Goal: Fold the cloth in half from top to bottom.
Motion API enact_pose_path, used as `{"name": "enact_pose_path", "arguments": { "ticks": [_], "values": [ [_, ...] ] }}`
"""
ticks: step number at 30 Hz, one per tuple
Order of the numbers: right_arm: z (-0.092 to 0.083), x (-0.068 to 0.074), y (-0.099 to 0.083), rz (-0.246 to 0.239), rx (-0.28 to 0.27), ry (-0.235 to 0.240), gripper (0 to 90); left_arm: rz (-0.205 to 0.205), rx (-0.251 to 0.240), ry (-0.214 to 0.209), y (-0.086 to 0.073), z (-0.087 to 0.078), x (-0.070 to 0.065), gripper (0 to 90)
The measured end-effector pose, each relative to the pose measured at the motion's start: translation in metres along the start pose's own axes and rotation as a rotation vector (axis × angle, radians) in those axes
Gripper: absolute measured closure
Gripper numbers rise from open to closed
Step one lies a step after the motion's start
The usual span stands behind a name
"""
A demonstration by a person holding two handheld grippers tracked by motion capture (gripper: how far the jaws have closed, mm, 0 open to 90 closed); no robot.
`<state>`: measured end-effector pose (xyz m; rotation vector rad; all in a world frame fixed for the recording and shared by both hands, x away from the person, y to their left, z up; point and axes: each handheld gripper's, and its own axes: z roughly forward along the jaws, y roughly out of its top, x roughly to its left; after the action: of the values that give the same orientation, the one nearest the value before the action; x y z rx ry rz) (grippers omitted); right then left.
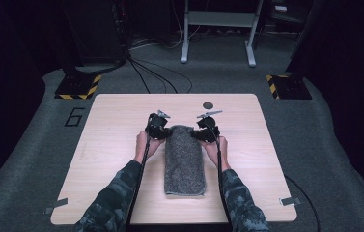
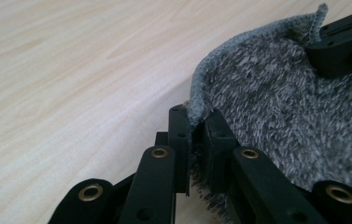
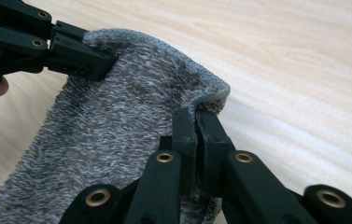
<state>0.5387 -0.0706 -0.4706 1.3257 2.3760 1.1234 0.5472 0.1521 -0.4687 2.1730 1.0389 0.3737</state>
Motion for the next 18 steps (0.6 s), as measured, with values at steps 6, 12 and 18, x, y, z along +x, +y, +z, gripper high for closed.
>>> {"name": "enact_pose_path", "arguments": {
  "ticks": [6, 12, 18],
  "values": [
    [-0.007, 0.002, 0.010, -0.025, -0.033, -0.004, 87.3, 0.009, -0.030, 0.010, 0.008, -0.009, 0.003, 83.7],
    [-0.016, 0.006, 0.024, -0.049, -0.073, -0.017, 87.3, 0.047, -0.080, 0.032, 0.020, -0.021, 0.005, 83.8],
    [-0.023, 0.007, 0.031, -0.065, -0.103, -0.027, 87.3, 0.066, -0.114, 0.042, 0.029, -0.029, 0.006, 83.8]
  ]
}}
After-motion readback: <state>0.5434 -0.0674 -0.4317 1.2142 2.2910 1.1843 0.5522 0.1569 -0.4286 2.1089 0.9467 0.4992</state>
